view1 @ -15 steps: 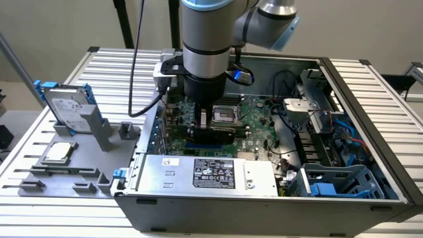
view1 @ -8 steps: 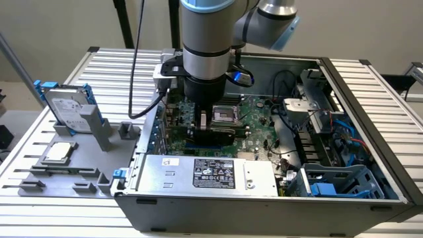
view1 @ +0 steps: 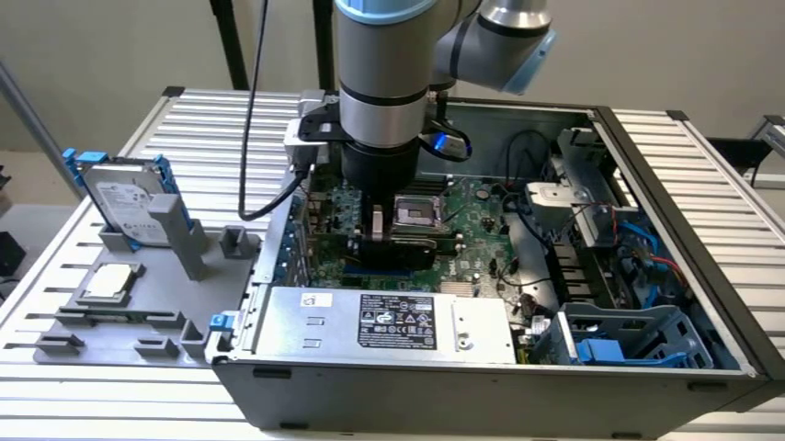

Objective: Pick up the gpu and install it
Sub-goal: 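Insert the gpu into the slot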

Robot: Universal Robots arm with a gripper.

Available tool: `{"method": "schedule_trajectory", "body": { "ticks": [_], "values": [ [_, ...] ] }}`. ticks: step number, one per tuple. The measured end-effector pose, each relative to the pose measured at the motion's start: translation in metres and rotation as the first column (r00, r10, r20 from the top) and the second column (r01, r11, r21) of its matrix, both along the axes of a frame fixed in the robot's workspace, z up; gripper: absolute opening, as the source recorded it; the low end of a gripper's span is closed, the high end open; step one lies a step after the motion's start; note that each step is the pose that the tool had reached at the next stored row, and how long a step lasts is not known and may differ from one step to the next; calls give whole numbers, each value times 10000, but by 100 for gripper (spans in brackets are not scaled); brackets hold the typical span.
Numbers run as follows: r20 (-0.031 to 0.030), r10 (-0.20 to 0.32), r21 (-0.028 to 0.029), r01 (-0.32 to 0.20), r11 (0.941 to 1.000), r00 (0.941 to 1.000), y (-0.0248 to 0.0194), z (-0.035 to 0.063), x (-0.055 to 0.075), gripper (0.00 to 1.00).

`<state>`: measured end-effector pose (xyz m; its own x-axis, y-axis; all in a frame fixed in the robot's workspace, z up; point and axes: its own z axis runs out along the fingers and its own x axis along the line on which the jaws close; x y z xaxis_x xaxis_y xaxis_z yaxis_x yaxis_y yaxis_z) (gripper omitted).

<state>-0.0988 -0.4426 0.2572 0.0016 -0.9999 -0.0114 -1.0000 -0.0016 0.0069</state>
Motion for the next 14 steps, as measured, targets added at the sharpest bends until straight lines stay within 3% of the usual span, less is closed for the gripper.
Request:
{"method": "schedule_trajectory", "body": {
  "ticks": [14],
  "values": [
    [-1,0,9,0,10000,10000,-4,-19,-6,27]
  ]
}}
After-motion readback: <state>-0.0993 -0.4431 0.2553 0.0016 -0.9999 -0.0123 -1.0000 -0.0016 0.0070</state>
